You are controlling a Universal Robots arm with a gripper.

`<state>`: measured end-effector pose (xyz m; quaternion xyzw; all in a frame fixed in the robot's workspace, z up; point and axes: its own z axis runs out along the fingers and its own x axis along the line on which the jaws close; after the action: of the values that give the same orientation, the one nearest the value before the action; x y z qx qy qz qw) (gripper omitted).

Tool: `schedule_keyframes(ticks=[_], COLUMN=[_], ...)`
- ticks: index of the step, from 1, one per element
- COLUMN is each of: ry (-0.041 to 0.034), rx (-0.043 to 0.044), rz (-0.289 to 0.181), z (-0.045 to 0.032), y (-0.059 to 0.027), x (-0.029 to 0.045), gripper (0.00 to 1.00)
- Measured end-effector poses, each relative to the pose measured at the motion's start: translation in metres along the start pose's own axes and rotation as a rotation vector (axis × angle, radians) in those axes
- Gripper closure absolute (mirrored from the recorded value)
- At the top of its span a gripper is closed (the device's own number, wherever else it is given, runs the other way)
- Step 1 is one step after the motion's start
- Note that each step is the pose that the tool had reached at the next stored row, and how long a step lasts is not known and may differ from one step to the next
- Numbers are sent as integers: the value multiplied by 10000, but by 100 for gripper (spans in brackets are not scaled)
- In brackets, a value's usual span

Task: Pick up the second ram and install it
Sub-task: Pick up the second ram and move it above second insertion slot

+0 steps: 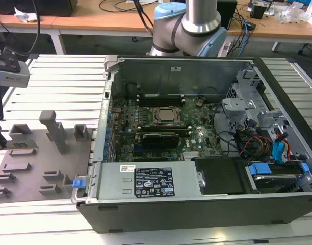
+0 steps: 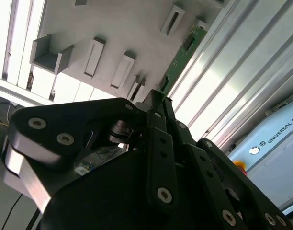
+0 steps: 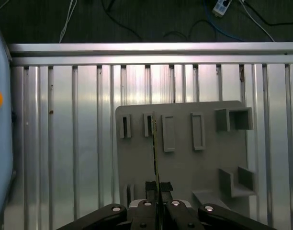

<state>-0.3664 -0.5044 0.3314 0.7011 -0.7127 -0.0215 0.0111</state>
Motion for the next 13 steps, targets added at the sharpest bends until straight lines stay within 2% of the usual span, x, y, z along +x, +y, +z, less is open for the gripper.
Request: schedule_keyframes(ticks=[13], ry=[0], rx=[0], rz=[0], z=[-208], y=[10], x=[-3], gripper=[86])
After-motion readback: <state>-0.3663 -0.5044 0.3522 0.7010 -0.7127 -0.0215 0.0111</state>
